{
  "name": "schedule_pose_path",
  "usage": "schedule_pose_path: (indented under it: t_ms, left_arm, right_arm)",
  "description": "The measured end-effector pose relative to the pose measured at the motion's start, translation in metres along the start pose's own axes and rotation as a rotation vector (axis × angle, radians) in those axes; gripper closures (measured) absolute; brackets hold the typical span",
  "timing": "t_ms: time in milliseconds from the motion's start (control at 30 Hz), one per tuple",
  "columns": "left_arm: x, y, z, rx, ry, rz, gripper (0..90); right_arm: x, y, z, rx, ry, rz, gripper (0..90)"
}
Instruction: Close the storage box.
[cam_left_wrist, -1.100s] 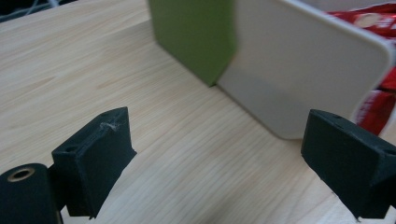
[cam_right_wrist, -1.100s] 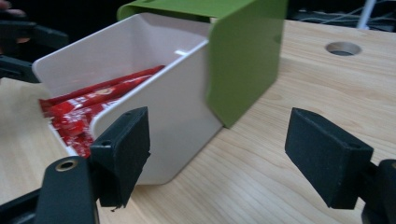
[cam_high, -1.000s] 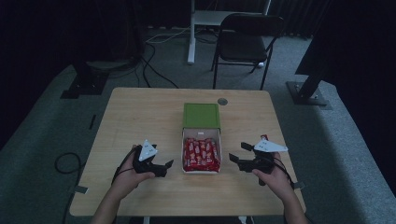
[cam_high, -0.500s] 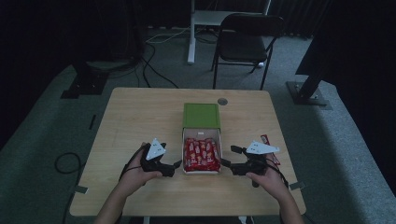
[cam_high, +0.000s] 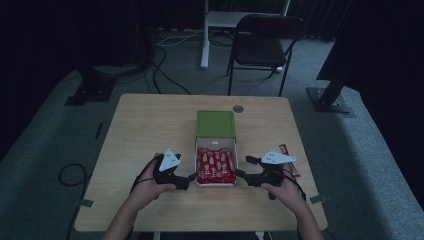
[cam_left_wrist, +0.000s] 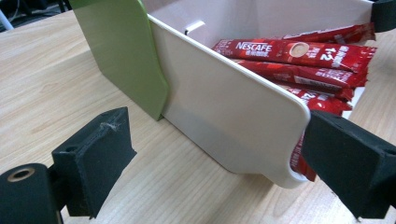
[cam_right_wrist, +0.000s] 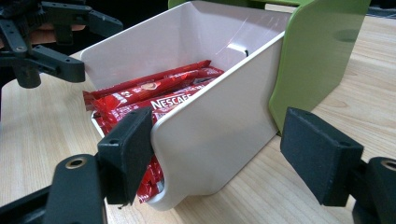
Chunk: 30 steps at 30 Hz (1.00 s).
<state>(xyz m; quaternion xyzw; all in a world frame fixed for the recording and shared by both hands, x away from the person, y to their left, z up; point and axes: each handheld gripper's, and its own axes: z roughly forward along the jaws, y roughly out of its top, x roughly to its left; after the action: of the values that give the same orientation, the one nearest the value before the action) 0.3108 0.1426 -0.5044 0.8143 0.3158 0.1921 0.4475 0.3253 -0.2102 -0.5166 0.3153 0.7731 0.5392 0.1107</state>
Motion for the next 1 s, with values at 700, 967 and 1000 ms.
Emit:
schedule_pose_path:
  t_ms: [700,967,1000]
  left_arm:
    - [0.009,0.005,0.01,0.007,-0.004,-0.016,9.4]
    - [0.013,0.008,0.015,0.011,-0.004,-0.02,9.4]
    - [0.014,0.008,0.015,0.012,-0.003,-0.019,9.4]
  right_arm:
    - [-0.007,0.005,0.006,0.006,-0.003,-0.006,22.4]
    - [-0.012,0.007,0.008,0.006,-0.009,0.001,22.3]
    - [-0.012,0.007,0.009,0.005,-0.012,-0.001,22.4]
